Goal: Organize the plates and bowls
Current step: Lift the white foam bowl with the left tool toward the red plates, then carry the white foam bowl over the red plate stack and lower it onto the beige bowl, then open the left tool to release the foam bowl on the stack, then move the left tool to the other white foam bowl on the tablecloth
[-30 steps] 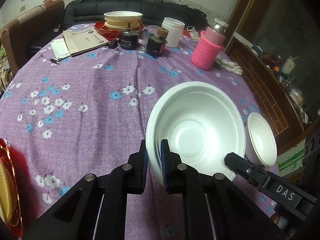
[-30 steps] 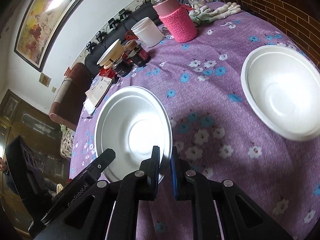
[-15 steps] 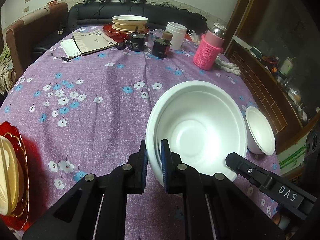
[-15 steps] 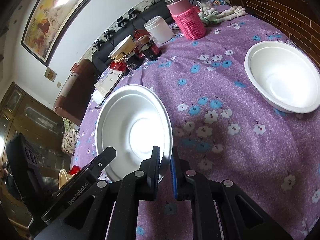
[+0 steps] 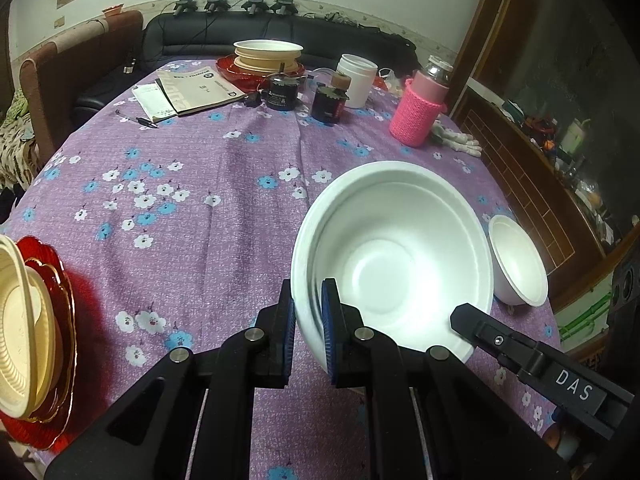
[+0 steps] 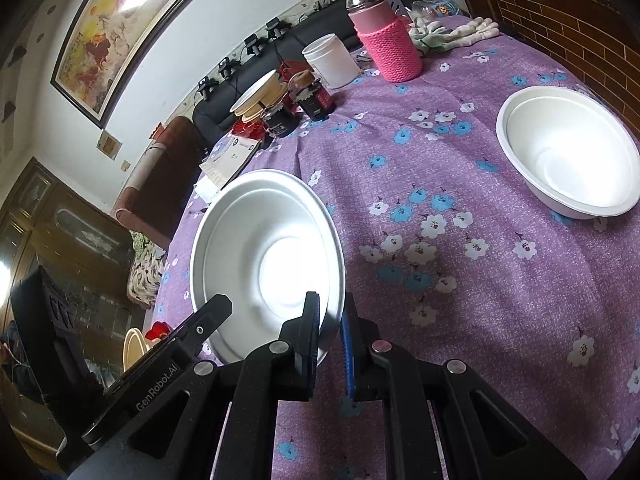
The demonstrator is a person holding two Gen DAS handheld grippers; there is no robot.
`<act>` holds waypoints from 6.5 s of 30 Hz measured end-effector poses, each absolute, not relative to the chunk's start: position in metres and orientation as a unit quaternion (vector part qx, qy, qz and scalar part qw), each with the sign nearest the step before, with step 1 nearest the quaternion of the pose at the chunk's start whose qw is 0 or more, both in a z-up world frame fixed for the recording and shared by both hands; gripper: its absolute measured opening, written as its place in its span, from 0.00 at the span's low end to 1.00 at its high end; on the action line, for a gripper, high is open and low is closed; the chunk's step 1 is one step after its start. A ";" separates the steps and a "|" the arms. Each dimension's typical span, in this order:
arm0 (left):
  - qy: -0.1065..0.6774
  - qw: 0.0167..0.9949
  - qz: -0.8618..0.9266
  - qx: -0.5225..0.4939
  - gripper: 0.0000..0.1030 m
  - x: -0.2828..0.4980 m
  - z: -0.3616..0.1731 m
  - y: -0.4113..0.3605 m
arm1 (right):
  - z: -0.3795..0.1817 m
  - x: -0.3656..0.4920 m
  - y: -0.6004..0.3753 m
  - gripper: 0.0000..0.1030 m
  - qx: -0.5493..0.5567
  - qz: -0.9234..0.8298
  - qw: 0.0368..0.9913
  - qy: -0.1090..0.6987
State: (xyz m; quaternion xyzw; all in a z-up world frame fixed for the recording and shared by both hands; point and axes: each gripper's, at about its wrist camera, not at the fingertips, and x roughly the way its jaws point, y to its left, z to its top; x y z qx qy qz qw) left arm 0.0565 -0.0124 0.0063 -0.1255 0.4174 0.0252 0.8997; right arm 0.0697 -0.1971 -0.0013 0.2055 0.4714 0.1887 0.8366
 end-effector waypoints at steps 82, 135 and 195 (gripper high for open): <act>0.347 0.886 0.211 -0.222 0.10 -0.062 0.028 0.158 | 0.033 0.026 0.010 0.09 0.096 0.380 0.790 0.471; 0.372 0.846 0.281 -0.259 0.11 -0.086 -0.006 0.208 | -0.007 0.014 0.089 0.09 0.027 0.410 0.748 0.521; 0.455 0.883 -0.001 -0.113 0.70 0.055 0.001 -0.041 | 0.001 0.037 -0.254 0.83 0.248 0.183 0.840 0.447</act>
